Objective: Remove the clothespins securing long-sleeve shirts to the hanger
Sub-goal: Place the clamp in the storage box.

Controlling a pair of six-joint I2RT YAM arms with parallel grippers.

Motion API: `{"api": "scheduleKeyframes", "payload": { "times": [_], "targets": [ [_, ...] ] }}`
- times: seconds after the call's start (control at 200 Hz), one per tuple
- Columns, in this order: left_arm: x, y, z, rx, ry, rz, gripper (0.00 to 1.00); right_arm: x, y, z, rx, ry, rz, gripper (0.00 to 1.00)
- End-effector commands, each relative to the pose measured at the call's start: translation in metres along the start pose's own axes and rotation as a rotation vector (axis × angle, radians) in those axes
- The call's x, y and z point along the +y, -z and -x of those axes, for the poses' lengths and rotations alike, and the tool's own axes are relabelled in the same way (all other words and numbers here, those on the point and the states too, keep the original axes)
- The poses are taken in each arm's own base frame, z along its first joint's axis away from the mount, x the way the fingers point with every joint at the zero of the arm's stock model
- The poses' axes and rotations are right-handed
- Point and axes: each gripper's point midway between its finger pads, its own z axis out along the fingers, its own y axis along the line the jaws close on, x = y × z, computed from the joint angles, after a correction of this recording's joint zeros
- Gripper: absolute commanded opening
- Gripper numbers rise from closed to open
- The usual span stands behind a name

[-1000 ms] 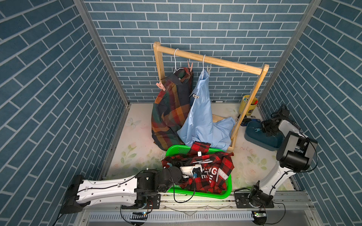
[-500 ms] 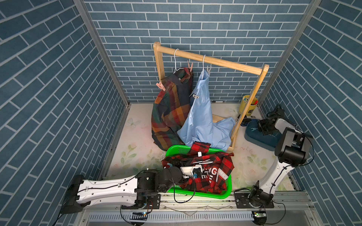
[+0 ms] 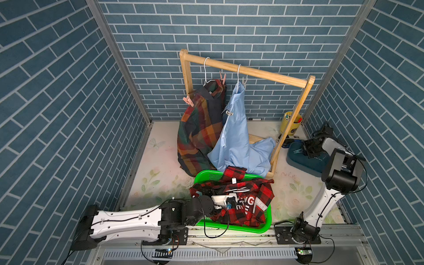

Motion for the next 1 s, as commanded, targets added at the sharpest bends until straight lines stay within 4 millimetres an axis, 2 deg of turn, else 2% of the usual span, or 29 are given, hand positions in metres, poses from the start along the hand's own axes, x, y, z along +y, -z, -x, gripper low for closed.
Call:
{"api": "scheduleKeyframes", "payload": {
  "times": [0.0, 0.14, 0.39, 0.475, 0.575, 0.645, 0.74, 0.875, 0.995],
  "targets": [
    [0.012, 0.003, 0.01, -0.025, 0.036, 0.024, 0.0, -0.013, -0.006, -0.006, 0.037, -0.018, -0.051, 0.3],
    [0.012, 0.003, 0.011, -0.027, 0.039, 0.026, 0.0, -0.013, -0.003, -0.007, 0.036, -0.017, -0.048, 0.36],
    [0.015, 0.006, 0.012, -0.032, 0.047, 0.034, 0.0, -0.011, 0.011, -0.008, 0.023, 0.004, -0.035, 0.56],
    [0.015, 0.005, 0.011, -0.03, 0.046, 0.032, 0.0, -0.01, 0.017, -0.01, 0.021, 0.019, -0.027, 0.56],
    [0.016, 0.006, 0.012, -0.037, 0.05, 0.035, 0.0, -0.001, 0.038, -0.014, -0.02, 0.095, -0.01, 0.56],
    [0.015, 0.005, 0.012, -0.04, 0.053, 0.031, 0.0, 0.01, 0.057, -0.028, -0.044, 0.218, -0.007, 0.56],
    [0.013, 0.002, 0.012, -0.037, 0.057, 0.01, 0.0, 0.023, 0.081, -0.065, -0.041, 0.399, 0.01, 0.56],
    [0.017, -0.001, 0.012, -0.03, 0.08, -0.007, 0.0, 0.016, 0.104, -0.113, -0.092, 0.615, 0.017, 0.57],
    [0.022, -0.003, 0.012, -0.032, 0.117, -0.024, 0.0, -0.002, 0.104, -0.142, -0.052, 0.691, 0.006, 0.57]
  ]
}}
